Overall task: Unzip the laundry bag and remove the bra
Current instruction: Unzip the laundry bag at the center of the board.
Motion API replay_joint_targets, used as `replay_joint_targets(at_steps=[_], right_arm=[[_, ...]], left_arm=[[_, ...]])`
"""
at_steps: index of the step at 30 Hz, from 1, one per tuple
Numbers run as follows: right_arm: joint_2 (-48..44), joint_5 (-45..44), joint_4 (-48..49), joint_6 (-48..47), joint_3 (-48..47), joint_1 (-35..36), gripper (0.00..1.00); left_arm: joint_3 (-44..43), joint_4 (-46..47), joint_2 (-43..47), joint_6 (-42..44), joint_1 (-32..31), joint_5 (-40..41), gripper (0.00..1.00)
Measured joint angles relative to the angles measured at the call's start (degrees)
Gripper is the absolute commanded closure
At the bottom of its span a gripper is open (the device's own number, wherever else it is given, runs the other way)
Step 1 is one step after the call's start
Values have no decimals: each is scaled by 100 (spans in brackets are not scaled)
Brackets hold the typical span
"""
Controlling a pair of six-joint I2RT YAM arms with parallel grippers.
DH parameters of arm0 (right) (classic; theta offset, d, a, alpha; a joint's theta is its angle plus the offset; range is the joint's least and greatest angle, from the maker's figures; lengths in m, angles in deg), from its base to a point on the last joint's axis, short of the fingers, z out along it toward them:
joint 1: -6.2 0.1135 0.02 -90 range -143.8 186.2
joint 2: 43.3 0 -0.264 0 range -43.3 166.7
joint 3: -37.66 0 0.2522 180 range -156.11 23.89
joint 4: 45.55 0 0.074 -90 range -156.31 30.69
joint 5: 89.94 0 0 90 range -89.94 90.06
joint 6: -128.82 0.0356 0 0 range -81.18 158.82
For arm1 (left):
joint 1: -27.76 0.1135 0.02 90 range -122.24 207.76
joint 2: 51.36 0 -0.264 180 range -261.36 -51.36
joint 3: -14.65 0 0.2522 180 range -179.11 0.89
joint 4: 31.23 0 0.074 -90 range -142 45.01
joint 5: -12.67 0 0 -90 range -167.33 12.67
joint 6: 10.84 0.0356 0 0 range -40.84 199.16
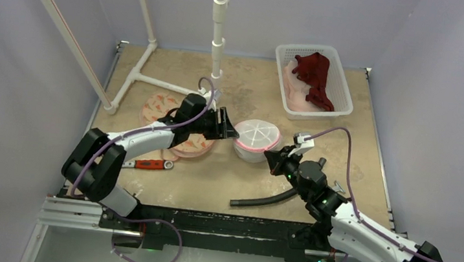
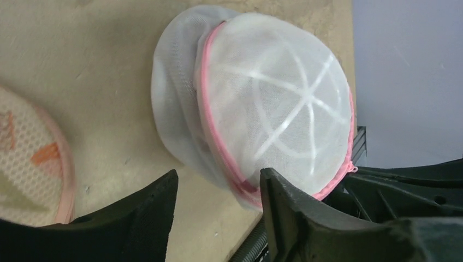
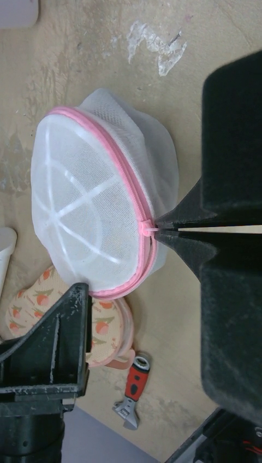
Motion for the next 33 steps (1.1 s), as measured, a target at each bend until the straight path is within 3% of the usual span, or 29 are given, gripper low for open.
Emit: replay_joint_targets(at_steps=[6,11,14,21,33], right_arm=[[129,74,103,0,0,9,100],[127,72,136,0,0,9,100],[122,68,144,0,0,9,100],[125,66,144,0,0,9,100],[127,66,144,-2,0,9,100]], left_arm=[[573,-146,1097,-662,-7,568,33],[898,-48,2424,-1735,-153,1362,29],[1121,81,2883,-2546,-820,2142,28],[970,111,1998,-3709,-2203,3182,28],[280,424,525,-4212,-2302,3423,35]])
